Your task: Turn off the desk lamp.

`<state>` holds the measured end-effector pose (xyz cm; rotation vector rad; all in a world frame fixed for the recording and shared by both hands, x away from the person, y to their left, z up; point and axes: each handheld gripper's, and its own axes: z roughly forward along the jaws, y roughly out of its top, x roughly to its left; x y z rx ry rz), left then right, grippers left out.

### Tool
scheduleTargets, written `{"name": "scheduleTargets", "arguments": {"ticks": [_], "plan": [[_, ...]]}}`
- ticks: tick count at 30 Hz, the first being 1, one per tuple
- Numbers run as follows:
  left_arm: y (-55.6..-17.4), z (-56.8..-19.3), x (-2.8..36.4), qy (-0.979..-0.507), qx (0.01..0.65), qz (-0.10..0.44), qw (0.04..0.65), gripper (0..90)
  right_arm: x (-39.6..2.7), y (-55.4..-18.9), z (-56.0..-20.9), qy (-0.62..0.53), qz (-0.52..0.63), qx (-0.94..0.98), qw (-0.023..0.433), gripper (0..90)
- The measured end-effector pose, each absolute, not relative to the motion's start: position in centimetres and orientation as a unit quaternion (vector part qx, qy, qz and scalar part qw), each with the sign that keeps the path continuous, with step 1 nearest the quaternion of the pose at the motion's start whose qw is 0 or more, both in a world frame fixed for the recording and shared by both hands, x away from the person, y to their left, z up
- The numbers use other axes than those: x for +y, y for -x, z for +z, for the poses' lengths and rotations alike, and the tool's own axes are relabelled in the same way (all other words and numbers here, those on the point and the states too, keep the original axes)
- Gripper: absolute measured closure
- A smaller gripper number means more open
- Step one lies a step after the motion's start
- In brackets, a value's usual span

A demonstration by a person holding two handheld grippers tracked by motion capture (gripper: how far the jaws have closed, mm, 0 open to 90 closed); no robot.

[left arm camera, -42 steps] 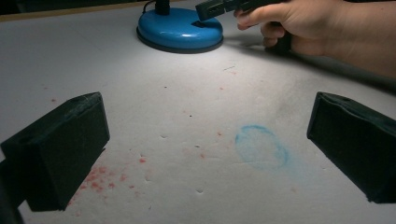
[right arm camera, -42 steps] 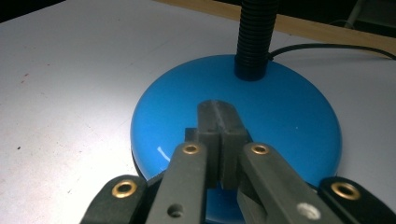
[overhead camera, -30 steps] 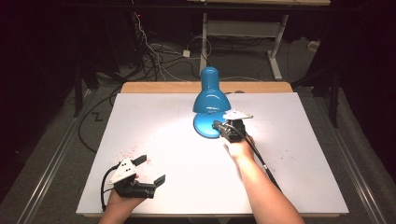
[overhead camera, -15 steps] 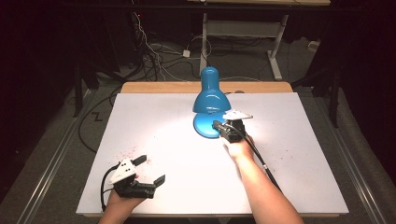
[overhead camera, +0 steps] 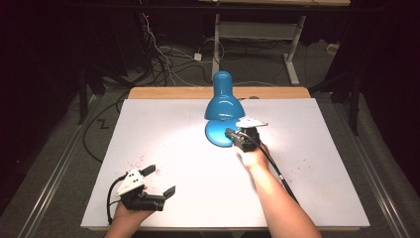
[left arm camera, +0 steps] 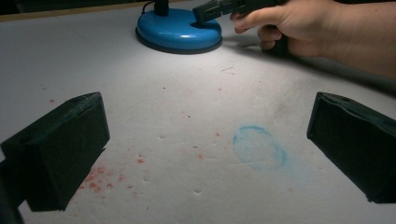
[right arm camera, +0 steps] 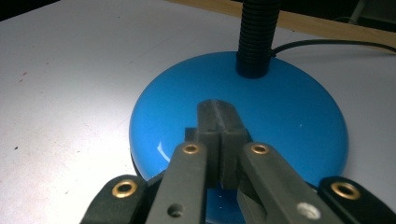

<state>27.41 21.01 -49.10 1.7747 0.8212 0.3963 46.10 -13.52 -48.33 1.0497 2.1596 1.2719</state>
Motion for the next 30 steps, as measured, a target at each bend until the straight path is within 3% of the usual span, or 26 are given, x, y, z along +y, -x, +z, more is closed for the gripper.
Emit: {"name": "scheduleTargets", "arguments": {"ticks": [30], "plan": [[-27.36,-49.16,21.11,-0.745,0.349,0.164,0.545,0.0,-13.29,-46.43,-48.43,-0.386,0.451,0.774,0.220,90.0]]}}
